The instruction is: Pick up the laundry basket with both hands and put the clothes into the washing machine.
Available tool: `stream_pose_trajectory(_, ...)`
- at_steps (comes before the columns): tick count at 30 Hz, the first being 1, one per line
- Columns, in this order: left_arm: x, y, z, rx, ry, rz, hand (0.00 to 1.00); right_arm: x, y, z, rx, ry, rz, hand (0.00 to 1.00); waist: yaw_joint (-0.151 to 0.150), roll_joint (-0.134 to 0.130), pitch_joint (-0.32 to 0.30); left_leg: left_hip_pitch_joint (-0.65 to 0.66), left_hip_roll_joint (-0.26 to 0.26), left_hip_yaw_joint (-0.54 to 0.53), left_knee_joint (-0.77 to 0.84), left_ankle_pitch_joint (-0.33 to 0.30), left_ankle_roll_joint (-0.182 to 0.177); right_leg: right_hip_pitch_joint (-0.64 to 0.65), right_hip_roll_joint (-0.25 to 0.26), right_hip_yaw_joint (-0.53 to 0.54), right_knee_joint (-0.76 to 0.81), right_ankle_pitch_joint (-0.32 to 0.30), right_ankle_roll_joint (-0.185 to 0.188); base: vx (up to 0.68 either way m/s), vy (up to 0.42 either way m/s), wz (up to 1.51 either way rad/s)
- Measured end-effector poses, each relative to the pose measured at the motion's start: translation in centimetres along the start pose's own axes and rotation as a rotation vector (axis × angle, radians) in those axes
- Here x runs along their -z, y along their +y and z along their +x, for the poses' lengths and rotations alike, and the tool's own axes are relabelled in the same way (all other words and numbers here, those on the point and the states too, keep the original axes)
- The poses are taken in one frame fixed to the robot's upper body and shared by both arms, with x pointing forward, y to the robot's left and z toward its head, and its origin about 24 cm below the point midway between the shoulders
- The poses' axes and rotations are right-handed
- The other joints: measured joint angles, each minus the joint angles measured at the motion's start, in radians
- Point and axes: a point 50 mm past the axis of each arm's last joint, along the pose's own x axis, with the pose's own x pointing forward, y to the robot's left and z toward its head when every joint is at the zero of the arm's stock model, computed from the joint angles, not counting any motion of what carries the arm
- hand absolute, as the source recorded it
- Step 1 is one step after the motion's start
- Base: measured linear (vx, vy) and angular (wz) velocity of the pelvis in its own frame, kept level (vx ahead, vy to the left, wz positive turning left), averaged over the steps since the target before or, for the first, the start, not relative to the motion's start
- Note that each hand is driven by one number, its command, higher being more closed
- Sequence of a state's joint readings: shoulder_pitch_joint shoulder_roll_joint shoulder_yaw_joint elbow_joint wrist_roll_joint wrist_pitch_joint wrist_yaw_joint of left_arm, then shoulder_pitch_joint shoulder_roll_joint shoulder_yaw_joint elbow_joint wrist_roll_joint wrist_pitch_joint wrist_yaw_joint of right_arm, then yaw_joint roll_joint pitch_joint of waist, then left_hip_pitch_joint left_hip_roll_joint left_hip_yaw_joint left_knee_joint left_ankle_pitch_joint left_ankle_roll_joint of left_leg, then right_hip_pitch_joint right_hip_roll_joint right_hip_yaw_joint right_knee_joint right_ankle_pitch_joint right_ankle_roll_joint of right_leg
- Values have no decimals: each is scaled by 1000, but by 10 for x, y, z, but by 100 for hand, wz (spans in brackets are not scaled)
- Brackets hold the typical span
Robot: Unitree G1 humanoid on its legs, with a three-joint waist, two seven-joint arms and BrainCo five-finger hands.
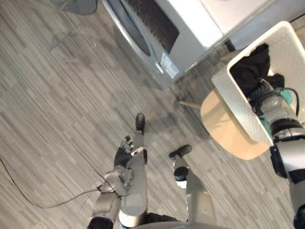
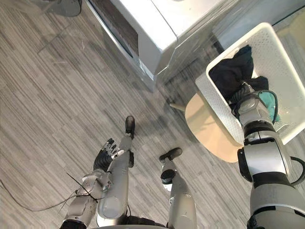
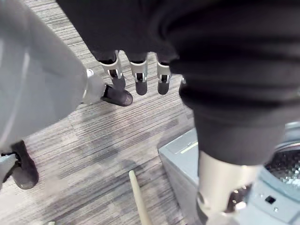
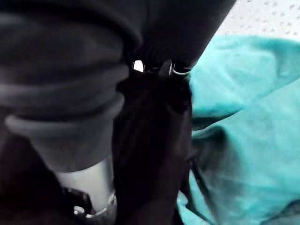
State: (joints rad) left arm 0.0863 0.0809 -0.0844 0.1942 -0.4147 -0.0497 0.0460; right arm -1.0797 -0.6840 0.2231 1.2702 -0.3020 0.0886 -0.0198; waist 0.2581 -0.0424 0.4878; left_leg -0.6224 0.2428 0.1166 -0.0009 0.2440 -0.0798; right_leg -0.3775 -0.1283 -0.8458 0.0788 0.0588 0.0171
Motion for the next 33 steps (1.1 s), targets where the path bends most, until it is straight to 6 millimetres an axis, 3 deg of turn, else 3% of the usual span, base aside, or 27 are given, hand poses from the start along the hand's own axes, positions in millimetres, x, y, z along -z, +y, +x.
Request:
stream_pose_trajectory(3, -13, -7, 2, 20, -60, -65, 0, -4, -12, 0, 34, -14, -15, 0, 2, -12, 6, -27, 1, 0, -6, 6, 2, -22, 7, -5, -16, 11, -4, 12, 58, -3)
stream_pose_trajectory(4, -19, -11, 3, 27, -88, -86, 0, -6, -16, 0, 53, -28, -10, 100, 2, -13, 7, -36, 1, 0, -14, 10, 2, -35, 7, -7, -15, 11, -4, 34, 72, 0)
stream_pose_trajectory(12, -30, -27, 4, 44, -151, -178, 0, -11, -22, -3, 128, -86, 37, 100, -1, -14, 7, -52, 6, 11, -21, 18, -1, -54, 6, -24, -3, 11, -4, 93, 77, 0)
stream_pose_trajectory(18, -29, -33, 4, 43, -155, -213, 0, -8, 0, -5, 89, -98, 140, 100, 4, -14, 7, -46, 32, 42, 19, 17, -1, -47, 1, -28, 53, 5, -13, 78, 91, -3)
stream_pose_trajectory(24, -30, -31, 4, 35, -156, -210, 0, -5, 17, -12, 69, -131, 198, 100, -4, -14, 6, 56, 36, 91, 18, 16, -1, 12, -26, 1, 110, -57, -22, 24, 83, -8)
stream_pose_trajectory(27, -29, -23, 3, 22, -144, -171, 0, -10, 7, -14, 127, -164, 235, 100, -36, -14, 6, 134, 33, 117, -5, 16, 0, 48, -45, 27, 148, -79, -16, -54, 75, -9)
stream_pose_trajectory(33, -24, -5, -4, -5, -112, -100, 0, -6, -23, -16, 290, -154, 323, 100, -67, -13, 3, 239, 1, 159, -47, 11, 0, 84, -85, 78, 196, -95, -1, -52, 47, -10)
